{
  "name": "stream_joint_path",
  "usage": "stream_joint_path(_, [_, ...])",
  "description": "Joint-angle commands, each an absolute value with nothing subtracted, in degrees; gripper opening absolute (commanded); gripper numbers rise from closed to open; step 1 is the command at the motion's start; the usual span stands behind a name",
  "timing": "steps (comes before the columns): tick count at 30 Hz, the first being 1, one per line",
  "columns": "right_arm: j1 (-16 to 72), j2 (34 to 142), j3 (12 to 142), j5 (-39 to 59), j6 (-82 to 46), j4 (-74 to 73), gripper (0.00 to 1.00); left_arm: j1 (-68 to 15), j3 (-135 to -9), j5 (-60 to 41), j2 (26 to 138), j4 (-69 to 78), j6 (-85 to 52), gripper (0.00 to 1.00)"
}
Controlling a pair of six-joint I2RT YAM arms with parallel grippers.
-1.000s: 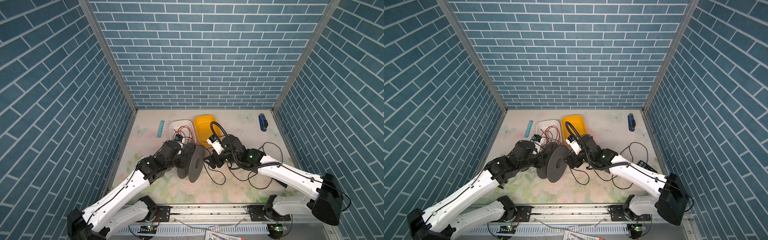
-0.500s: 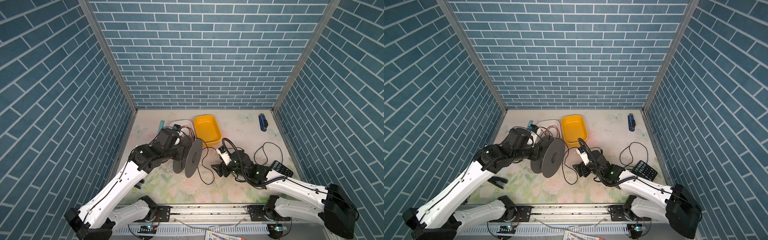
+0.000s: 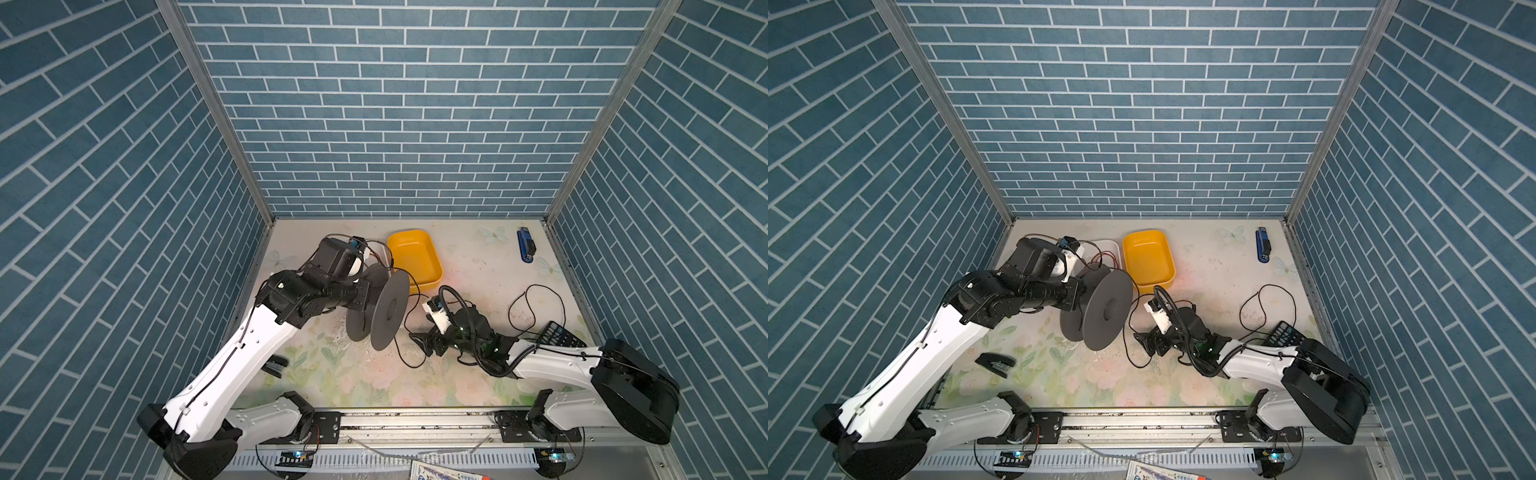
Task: Wrap the cables
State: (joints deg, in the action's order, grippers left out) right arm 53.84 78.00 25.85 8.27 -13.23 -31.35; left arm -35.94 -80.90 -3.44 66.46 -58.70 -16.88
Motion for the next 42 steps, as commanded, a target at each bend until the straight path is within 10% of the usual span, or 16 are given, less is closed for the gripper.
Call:
stream_joint_path(1, [54.1,80.5,25.2,11.7,-13.4,-40.4,0.84,-35.5,-83.3,-4.8,66.7,-59.1,-16.4,0.0])
stream_joint_path(11, [54.0,90.3,29.5,15.1,-15.2,-47.0,0.64,-34.7,-83.4,-5.7,65.9,-59.8,-16.0,0.0])
stream_joint_path(20, [54.1,86.0,25.1,12.1,-19.2,-48.3,0.01,-30.1,-80.8,-10.0,64.4,-59.3,-14.8,0.0])
stream_joint_path(30, [49.9,76.2,30.1,3.2,-20.8,-26.9,0.0,-25.7,-80.0,-21.2,63.1,-58.1,-14.5,0.0])
stream_joint_path(42, [44.1,88.3,38.7,7.1,-24.3,-14.0,0.0,-17.8,-81.0,-32.0,61.7,-53.3,-18.6,0.0])
